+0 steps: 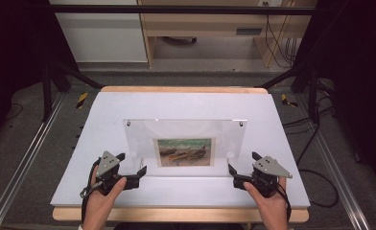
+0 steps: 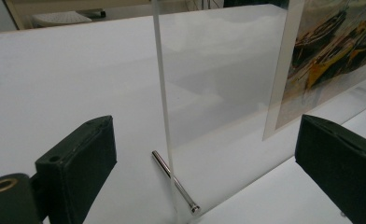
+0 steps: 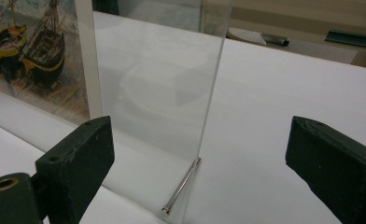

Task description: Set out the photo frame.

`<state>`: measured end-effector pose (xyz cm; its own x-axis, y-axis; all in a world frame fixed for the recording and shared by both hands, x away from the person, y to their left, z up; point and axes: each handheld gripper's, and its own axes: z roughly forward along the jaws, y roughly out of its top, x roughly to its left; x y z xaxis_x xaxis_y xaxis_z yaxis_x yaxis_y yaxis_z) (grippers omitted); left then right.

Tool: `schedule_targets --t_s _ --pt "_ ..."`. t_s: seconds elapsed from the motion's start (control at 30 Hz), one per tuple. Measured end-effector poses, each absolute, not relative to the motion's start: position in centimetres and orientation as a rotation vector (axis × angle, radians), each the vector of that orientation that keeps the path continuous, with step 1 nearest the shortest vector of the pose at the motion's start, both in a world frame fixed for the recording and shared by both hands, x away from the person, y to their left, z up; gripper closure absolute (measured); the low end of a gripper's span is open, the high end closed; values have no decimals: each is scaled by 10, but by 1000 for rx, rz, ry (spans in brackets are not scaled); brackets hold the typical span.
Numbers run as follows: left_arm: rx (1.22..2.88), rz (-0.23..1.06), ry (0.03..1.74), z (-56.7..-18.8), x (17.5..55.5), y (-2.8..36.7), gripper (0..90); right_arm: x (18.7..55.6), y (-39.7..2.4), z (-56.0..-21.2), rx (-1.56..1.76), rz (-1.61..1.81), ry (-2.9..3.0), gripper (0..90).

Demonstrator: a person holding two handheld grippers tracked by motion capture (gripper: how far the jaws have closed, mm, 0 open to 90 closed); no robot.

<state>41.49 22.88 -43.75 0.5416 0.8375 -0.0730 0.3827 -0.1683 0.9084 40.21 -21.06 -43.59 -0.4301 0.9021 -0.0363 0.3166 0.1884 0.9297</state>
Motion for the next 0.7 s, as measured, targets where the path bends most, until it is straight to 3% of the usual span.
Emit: schedule_targets --t_s 0.7 --pt "1728 636 1030 -430 405 258 55 382 -234 -434 1221 1196 1768 90"
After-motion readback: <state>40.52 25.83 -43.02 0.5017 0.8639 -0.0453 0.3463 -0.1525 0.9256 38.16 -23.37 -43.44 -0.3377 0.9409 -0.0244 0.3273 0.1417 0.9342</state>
